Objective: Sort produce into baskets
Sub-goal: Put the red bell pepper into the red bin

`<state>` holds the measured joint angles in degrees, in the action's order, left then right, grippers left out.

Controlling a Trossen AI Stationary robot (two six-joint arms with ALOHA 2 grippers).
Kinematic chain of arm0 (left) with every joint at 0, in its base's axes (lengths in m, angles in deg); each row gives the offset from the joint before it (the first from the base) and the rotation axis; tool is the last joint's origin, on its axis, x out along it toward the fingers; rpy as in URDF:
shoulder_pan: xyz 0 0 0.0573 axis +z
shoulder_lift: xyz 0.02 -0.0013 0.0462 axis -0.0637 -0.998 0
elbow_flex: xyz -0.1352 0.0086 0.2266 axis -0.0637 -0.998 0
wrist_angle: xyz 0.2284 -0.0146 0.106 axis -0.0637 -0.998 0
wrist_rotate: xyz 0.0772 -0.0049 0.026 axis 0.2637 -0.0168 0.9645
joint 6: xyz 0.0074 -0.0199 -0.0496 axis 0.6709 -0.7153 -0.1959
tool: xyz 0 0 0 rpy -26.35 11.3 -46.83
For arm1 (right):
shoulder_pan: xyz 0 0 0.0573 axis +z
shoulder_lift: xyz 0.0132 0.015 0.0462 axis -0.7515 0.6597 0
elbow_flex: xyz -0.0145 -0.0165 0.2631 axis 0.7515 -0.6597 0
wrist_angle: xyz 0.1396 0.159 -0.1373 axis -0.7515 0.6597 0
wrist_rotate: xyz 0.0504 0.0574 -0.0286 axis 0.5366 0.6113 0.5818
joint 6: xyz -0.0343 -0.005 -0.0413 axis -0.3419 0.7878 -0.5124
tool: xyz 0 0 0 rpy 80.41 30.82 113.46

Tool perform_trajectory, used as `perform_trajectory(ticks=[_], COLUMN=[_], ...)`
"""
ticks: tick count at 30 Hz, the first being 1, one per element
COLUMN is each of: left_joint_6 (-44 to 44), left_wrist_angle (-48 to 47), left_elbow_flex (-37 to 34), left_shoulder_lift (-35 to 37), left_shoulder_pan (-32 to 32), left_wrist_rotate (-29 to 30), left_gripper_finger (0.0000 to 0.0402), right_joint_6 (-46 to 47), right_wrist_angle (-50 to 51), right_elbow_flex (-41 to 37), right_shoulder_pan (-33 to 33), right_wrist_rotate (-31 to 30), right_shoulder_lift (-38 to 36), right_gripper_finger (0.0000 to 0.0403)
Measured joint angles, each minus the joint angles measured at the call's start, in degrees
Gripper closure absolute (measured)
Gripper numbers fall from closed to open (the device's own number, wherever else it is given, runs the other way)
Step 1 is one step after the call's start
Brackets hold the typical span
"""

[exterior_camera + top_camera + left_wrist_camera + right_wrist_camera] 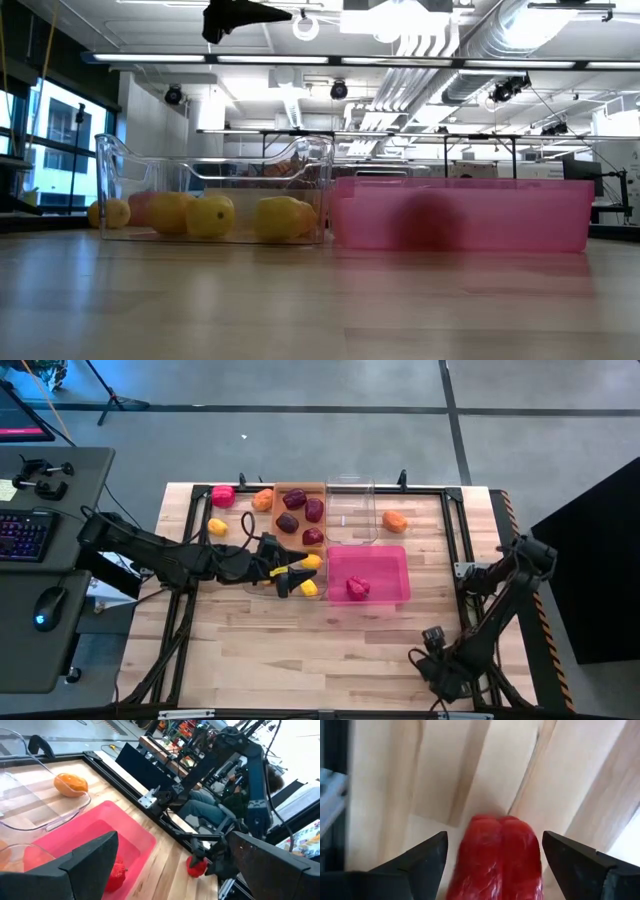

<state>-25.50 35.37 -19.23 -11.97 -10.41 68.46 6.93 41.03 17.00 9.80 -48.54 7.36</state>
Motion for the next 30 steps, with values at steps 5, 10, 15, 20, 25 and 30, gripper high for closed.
perform_trajectory(ticks=[5, 10, 15, 20, 25, 30], left_joint_6=[-0.5, -1.4, -1.5, -0.8, 8.1, 10.3], left_wrist_angle=[0.1, 0.1, 0.0, 6.9, 22.8, 22.9], left_elbow_flex=[0.0, 0.0, 0.0, -0.1, 0.0, 0.0], left_shoulder_lift=[0.0, 0.0, 0.0, 0.0, 1.3, 4.2], left_shoulder_pan=[0.0, 0.0, 0.0, 0.3, 2.8, 7.0], left_wrist_rotate=[0.0, 0.0, 0.1, 0.8, -1.4, -1.6], left_gripper_finger=[0.0032, 0.0032, 0.0032, 0.0032, 0.0032, 0.0032], right_joint_6=[0.0, 1.6, 3.3, 3.8, -0.1, -2.6], right_wrist_angle=[-0.9, 0.1, 0.5, 5.0, 12.0, 16.3], right_elbow_flex=[0.0, -0.1, -0.1, 1.5, 6.8, 11.5], right_shoulder_pan=[0.0, 0.0, 0.0, -0.5, -3.0, -9.2], right_wrist_rotate=[0.0, 0.0, 0.0, -0.1, -8.5, -20.1], right_shoulder_lift=[2.6, 3.7, 3.7, 3.6, 2.2, -2.9], right_gripper_finger=[0.0089, 0.0089, 0.0108, 0.0198, 0.0217, 0.0217])
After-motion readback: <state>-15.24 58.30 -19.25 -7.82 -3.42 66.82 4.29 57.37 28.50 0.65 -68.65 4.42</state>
